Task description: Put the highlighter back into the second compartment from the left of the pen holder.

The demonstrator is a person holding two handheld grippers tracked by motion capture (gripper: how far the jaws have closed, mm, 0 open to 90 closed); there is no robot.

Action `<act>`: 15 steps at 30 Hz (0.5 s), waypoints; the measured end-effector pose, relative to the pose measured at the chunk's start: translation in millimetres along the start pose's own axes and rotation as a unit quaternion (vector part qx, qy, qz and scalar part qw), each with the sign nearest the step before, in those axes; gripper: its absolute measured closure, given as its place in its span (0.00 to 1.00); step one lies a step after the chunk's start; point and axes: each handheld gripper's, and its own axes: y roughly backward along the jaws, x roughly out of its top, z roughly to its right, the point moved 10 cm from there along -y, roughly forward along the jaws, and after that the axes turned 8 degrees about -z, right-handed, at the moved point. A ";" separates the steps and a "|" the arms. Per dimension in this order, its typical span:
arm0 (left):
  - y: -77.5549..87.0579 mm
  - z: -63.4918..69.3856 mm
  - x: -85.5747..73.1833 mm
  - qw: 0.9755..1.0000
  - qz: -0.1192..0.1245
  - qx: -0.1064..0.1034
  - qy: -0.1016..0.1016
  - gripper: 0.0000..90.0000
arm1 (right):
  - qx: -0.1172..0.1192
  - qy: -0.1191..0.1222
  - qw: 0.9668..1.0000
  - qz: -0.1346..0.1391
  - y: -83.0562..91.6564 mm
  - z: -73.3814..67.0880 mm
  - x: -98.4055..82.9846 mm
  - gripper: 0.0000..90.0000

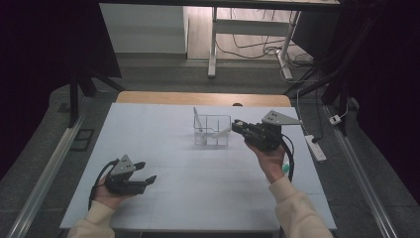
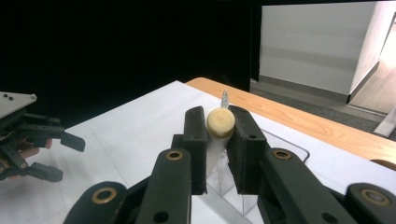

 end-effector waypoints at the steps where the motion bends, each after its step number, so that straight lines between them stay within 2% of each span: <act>1: -0.1 -0.3 -0.2 1.000 0.000 0.000 0.000 0.37 | -0.001 0.000 1.000 0.001 -0.5 0.8 1.4 0.86; 15: -1.3 -1.4 -1.3 1.000 -0.004 -0.002 0.003 0.36 | -0.019 0.002 1.000 0.000 -13.3 13.2 26.1 0.86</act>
